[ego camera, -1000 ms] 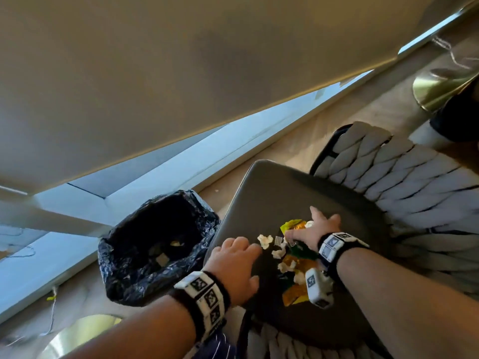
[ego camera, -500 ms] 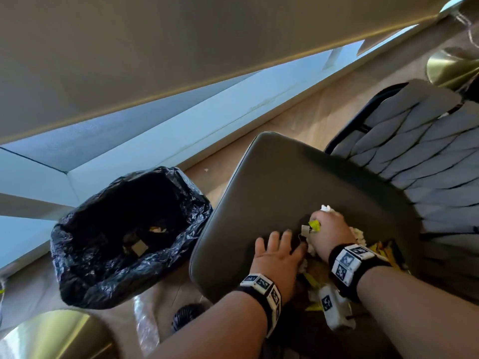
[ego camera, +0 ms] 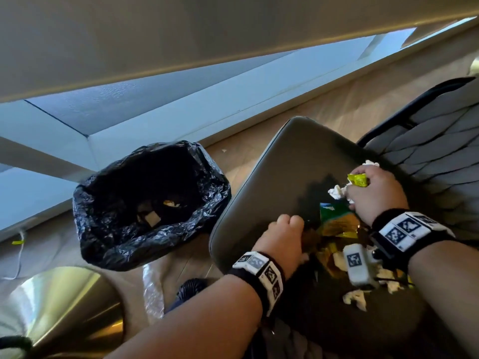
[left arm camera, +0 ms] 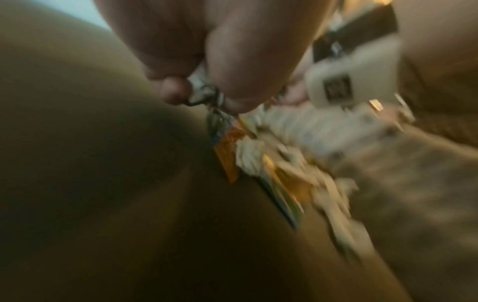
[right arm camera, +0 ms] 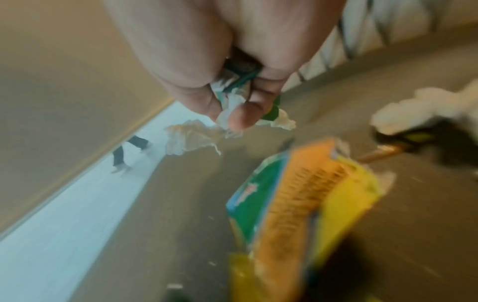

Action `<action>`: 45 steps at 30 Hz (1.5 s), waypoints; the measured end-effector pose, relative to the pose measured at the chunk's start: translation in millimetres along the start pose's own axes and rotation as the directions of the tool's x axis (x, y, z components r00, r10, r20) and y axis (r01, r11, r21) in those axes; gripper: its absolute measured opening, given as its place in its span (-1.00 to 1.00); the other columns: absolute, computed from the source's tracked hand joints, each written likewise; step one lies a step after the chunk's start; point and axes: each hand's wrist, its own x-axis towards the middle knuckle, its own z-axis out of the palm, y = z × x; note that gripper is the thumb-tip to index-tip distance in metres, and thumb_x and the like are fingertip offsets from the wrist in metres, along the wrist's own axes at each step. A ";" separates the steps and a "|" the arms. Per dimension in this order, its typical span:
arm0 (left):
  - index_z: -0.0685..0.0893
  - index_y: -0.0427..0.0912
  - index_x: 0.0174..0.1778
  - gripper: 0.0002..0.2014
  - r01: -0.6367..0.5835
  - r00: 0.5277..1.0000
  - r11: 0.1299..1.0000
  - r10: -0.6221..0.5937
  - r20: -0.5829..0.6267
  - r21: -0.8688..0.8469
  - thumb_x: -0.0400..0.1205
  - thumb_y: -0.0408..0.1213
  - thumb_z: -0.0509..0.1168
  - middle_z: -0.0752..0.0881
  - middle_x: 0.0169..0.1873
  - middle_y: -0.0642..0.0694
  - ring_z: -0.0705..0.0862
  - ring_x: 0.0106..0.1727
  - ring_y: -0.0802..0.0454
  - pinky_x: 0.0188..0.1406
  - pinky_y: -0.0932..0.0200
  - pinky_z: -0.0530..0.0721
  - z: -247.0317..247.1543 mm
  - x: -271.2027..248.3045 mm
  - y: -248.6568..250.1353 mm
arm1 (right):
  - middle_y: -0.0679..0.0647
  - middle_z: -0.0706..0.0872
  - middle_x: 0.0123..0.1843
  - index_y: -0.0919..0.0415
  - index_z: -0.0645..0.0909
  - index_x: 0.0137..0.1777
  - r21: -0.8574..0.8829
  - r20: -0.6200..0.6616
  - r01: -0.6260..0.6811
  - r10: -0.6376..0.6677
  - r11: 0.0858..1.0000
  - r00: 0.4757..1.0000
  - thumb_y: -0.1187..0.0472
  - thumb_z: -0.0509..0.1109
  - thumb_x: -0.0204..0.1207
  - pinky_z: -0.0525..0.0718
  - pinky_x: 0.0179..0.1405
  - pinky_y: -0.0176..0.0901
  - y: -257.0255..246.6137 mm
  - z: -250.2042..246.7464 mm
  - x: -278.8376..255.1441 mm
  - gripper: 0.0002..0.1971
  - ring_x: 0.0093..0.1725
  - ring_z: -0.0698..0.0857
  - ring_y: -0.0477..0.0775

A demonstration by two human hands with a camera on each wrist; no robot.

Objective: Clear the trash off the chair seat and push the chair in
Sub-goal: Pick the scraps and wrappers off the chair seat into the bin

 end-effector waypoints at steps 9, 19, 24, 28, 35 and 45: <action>0.51 -0.01 -0.41 -0.77 0.106 0.825 0.801 -0.402 -0.398 -0.590 0.40 -0.45 0.32 0.53 -0.48 0.07 0.46 -0.49 0.14 -0.57 0.35 0.45 -91.2 -60.6 -95.9 | 0.07 0.75 -0.03 -0.02 0.65 0.00 0.243 0.163 0.008 -0.049 0.970 0.985 0.37 0.48 0.43 0.68 -0.44 -0.21 -96.5 6.6 -47.1 -0.73 -0.31 0.81 0.10; 0.70 -0.23 -0.14 -0.90 0.465 0.313 0.519 -0.854 -0.415 -0.717 0.55 -0.32 0.30 0.73 -0.24 -0.18 0.71 -0.09 -0.31 -0.21 0.07 0.50 -128.2 -80.3 -266.9 | 0.08 0.70 -0.13 0.04 0.66 -0.15 0.428 0.388 -0.030 -0.154 0.903 0.909 0.52 0.41 0.30 0.82 -0.37 0.08 -214.1 115.8 -84.5 -0.67 -0.32 0.77 0.15; 0.34 -0.19 0.65 -0.24 0.436 0.455 0.540 -0.822 -0.341 -0.720 0.59 0.01 0.46 0.52 0.52 -0.24 0.53 0.51 -0.21 0.43 0.03 0.49 -122.7 -94.6 -290.5 | 0.22 0.72 -0.04 0.07 0.62 -0.15 0.344 0.503 -0.201 0.001 0.917 0.864 0.45 0.44 0.38 0.85 -0.27 0.19 -243.0 198.2 -95.6 -0.76 -0.40 0.70 0.19; 0.01 -0.05 0.78 -0.07 0.497 0.590 0.642 -0.743 -0.315 -0.584 0.61 0.04 0.42 0.14 0.75 -0.17 0.15 0.74 -0.09 0.70 -0.02 0.17 -108.7 -103.4 -305.0 | 0.15 0.64 0.27 0.12 0.57 0.26 0.354 0.662 -0.431 0.103 0.830 0.742 -0.19 0.49 0.46 0.81 -0.02 0.25 -256.0 240.1 -94.8 -0.49 0.07 0.72 0.24; 0.28 -0.06 0.67 -0.32 0.464 0.491 0.557 -0.809 -0.323 -0.689 0.64 -0.06 0.33 0.33 0.61 -0.24 0.36 0.59 -0.18 0.59 -0.17 0.36 -88.1 -101.2 -287.1 | 0.10 0.30 0.69 -0.04 0.28 0.66 0.217 0.801 -0.630 0.232 0.746 0.552 -0.68 0.14 0.17 0.43 0.36 0.63 -237.2 270.7 -86.9 0.10 0.62 0.31 0.40; 0.56 -0.08 0.32 -0.63 0.224 0.598 0.796 -0.568 -0.566 -0.562 0.57 -0.27 0.34 0.52 0.14 0.00 0.56 0.21 -0.02 0.37 -0.13 0.59 -105.9 -60.7 -193.9 | 0.22 0.66 0.20 0.20 0.62 0.27 0.461 0.712 -0.544 0.074 0.701 0.698 0.09 0.28 0.67 0.73 -0.21 0.03 -151.3 145.6 -106.2 -0.72 0.07 0.69 0.19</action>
